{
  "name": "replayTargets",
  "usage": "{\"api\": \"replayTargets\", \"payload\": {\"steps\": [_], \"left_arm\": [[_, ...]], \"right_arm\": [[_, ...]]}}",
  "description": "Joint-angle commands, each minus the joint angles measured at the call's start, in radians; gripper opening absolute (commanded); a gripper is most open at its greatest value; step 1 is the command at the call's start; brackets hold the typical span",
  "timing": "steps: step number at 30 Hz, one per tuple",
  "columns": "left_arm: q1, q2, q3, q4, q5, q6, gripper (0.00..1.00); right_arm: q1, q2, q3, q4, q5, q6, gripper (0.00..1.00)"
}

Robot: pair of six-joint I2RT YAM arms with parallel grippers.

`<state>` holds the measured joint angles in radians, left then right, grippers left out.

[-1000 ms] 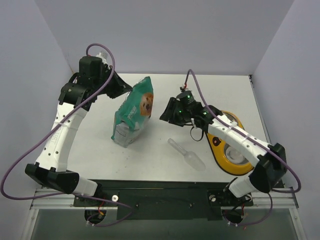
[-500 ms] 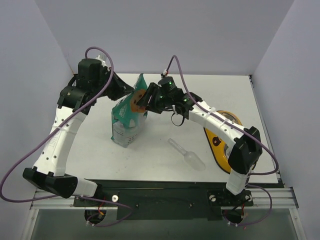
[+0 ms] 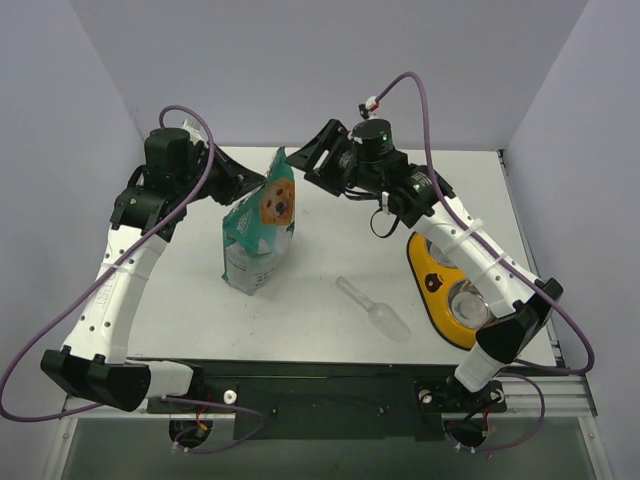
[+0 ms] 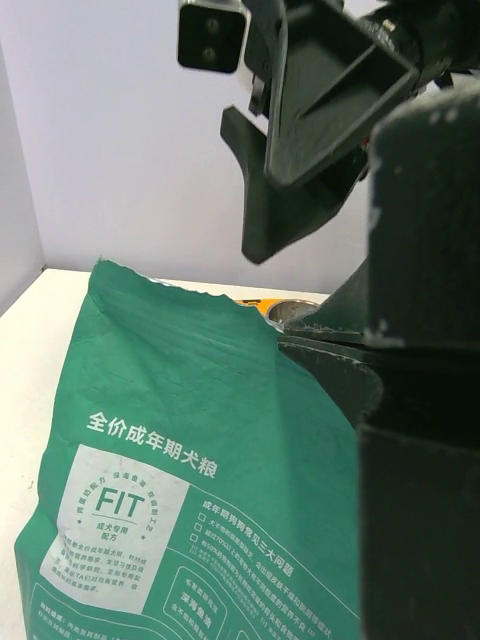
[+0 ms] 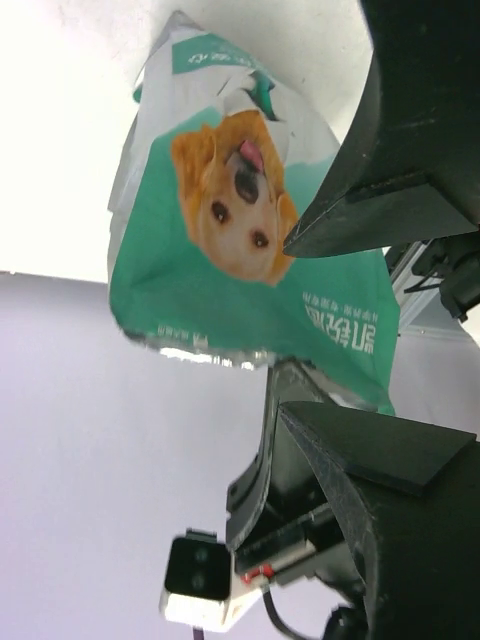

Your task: Serve the pet food

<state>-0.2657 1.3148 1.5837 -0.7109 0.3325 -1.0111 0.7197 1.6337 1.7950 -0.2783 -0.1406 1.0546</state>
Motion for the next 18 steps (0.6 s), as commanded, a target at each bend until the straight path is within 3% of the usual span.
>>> {"api": "replayTargets", "payload": {"steps": [1,18], "left_arm": [[0.006,-0.035,-0.005,0.048,0.046,-0.011,0.0],[0.014,-0.046,-0.028,0.062,0.068,-0.026,0.0]], "right_arm": [[0.014,0.049,0.079,-0.027,0.021,0.01,0.54],[0.069,0.146,0.176,-0.055,0.021,-0.025,0.44]]}}
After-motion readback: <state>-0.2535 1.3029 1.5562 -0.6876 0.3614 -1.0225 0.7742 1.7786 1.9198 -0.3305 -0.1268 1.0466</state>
